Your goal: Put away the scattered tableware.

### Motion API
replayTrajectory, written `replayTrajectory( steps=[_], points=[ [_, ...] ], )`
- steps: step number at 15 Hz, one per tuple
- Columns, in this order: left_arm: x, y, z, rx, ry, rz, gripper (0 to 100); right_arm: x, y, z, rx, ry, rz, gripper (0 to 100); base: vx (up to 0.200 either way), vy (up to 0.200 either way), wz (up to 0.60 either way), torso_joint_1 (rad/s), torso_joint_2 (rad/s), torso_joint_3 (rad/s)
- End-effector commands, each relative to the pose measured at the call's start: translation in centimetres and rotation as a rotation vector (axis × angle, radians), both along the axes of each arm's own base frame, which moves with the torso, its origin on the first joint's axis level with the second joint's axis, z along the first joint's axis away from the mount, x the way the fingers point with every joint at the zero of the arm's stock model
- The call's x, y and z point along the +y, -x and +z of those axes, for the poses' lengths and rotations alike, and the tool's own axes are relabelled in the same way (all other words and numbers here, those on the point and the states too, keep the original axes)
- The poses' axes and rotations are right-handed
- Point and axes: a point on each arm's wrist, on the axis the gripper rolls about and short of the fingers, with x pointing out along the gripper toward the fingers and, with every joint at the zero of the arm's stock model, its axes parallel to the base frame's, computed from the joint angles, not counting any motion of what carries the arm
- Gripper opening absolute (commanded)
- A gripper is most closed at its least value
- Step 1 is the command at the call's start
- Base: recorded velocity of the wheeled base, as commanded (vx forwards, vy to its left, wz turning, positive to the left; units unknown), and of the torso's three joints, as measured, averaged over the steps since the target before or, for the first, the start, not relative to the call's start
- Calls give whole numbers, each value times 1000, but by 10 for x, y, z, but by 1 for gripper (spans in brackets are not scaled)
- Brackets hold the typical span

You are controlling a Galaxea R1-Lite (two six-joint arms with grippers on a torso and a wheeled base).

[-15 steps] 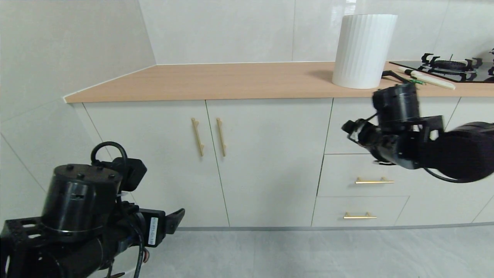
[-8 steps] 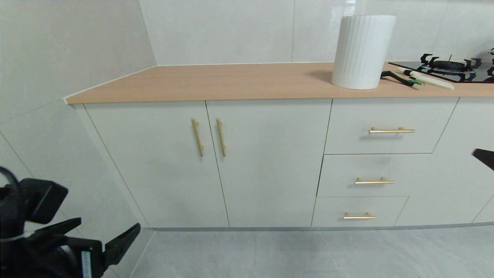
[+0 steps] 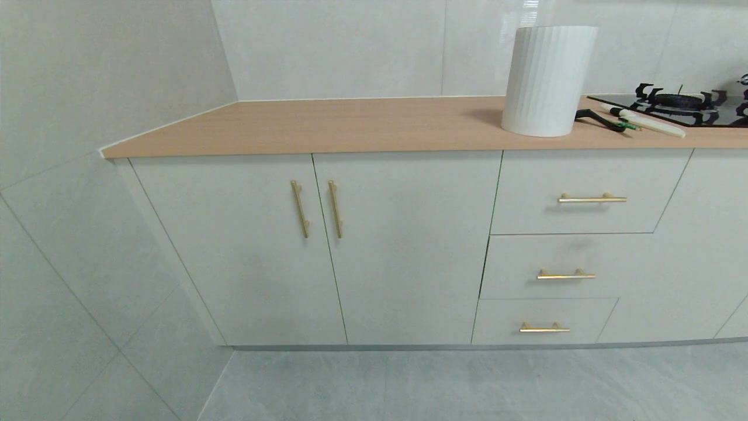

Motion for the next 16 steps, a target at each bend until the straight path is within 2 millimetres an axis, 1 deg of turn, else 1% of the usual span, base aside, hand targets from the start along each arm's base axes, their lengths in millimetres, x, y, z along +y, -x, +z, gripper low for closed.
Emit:
replayTrajectory(
  steps=[1,2,3,4,5,6,7,8,9,10,12,13,14,15,16],
  points=[
    [4,30,-15,-153,3,131,100,2,22,-24,-104,38,-98,100,0,0,0,0,0,0],
    [4,33,-20,-168,5,158,100,1,22,-34,-104,37,-89,100,0,0,0,0,0,0],
    [4,34,-23,-171,4,167,100,1,22,-38,-110,35,-84,100,0,0,0,0,0,0],
    [3,31,-37,-132,5,190,100,1,16,-50,-96,36,-78,100,0,0,0,0,0,0],
    [2,30,-44,-120,9,219,100,1,15,-54,-85,37,-71,100,0,0,0,0,0,0],
    [1,31,-44,-144,13,243,100,1,14,-57,-51,37,-55,100,0,0,0,0,0,0],
    [-1,37,-45,-208,23,252,100,2,12,-62,-13,28,-18,100,0,0,0,0,0,0],
    [-1,36,-46,-222,44,264,100,3,11,-66,14,15,26,100,0,0,0,0,0,0],
    [-1,34,-48,-272,107,278,100,4,10,-71,60,4,84,100,0,0,0,0,0,0],
    [-1,32,-50,-291,98,259,100,5,10,-72,64,-3,120,100,0,0,0,0,0,0],
    [-5,25,-53,-350,100,77,100,8,9,-71,64,17,288,100,0,0,0,0,0,0],
    [-7,24,-54,-357,147,-34,100,10,8,-71,66,24,352,100,0,0,0,0,0,0],
    [-8,24,-54,-358,184,-66,100,10,8,-71,66,25,378,100,0,0,0,0,0,0],
    [-9,24,-54,-352,184,-100,100,13,8,-71,64,31,491,100,0,0,0,0,0,0],
    [-9,24,-55,-343,178,-114,100,15,8,-77,120,32,570,100,0,0,0,0,0,0]
  ],
)
